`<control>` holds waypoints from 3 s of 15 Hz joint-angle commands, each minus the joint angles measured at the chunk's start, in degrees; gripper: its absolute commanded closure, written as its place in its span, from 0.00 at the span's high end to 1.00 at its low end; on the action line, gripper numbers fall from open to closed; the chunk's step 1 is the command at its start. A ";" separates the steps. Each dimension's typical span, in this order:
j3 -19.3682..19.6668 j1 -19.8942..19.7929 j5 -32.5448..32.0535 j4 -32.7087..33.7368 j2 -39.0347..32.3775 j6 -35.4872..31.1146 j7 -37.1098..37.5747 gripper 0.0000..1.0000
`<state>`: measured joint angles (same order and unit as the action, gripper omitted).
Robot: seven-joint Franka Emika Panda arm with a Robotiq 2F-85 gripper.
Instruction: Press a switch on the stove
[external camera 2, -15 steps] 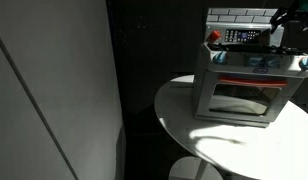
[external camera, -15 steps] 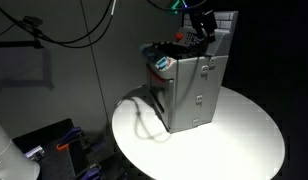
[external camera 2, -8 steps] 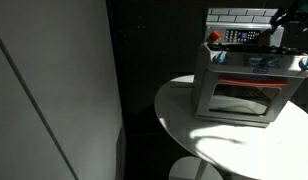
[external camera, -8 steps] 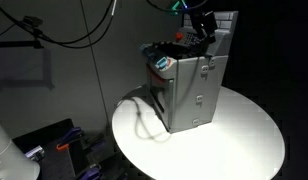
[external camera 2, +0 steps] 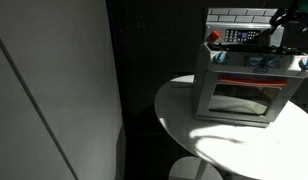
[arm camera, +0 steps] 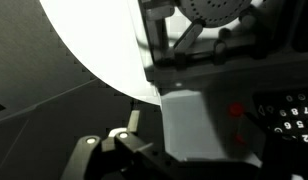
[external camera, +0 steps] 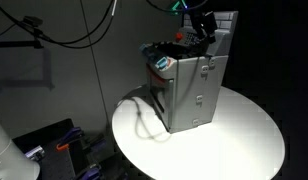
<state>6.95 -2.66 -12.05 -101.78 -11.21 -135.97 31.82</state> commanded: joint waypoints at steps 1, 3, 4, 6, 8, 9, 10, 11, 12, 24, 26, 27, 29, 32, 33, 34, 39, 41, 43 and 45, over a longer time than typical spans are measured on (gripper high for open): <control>0.90 0.77 -1.03 2.55 -1.47 1.05 1.53 1.00; 0.97 0.80 -1.02 2.75 -1.75 1.05 1.53 1.00; 1.02 0.82 -1.03 2.88 -1.89 1.05 1.54 1.00; 1.10 0.83 -0.98 3.11 -2.11 1.06 1.51 1.00; 1.16 0.86 -0.92 3.46 -2.36 1.05 1.43 1.00; 1.19 0.89 -0.91 3.69 -2.50 1.05 1.39 1.00; 1.22 0.92 -0.90 3.87 -2.62 1.06 1.38 1.00; 1.23 0.94 -0.87 4.02 -2.72 1.06 1.35 1.00; 1.25 0.97 -0.84 4.12 -2.79 1.07 1.33 1.00; 1.22 1.18 -0.18 5.26 -3.85 1.41 1.00 1.00; 1.21 1.23 -0.13 5.28 -3.94 1.41 0.94 1.00; 1.20 1.23 -0.06 5.32 -3.99 1.43 0.88 1.00; 1.21 1.26 -0.09 5.41 -4.08 1.41 0.90 1.00; 1.27 1.25 -0.17 5.54 -4.23 1.34 0.92 1.00; 1.27 1.24 -0.16 5.61 -4.30 1.31 0.91 1.00; 1.27 1.24 -0.14 5.66 -4.37 1.27 0.89 1.00; 1.43 1.29 -0.42 6.27 -4.87 1.03 0.96 1.00; 1.46 1.27 -0.37 6.51 -5.06 0.99 0.91 1.00; 1.48 1.27 -0.35 6.65 -5.18 0.83 0.83 1.00; 1.52 1.26 -0.40 6.78 -5.28 0.66 0.82 1.00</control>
<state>7.45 -2.16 -12.04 -97.89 -14.94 -135.96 31.87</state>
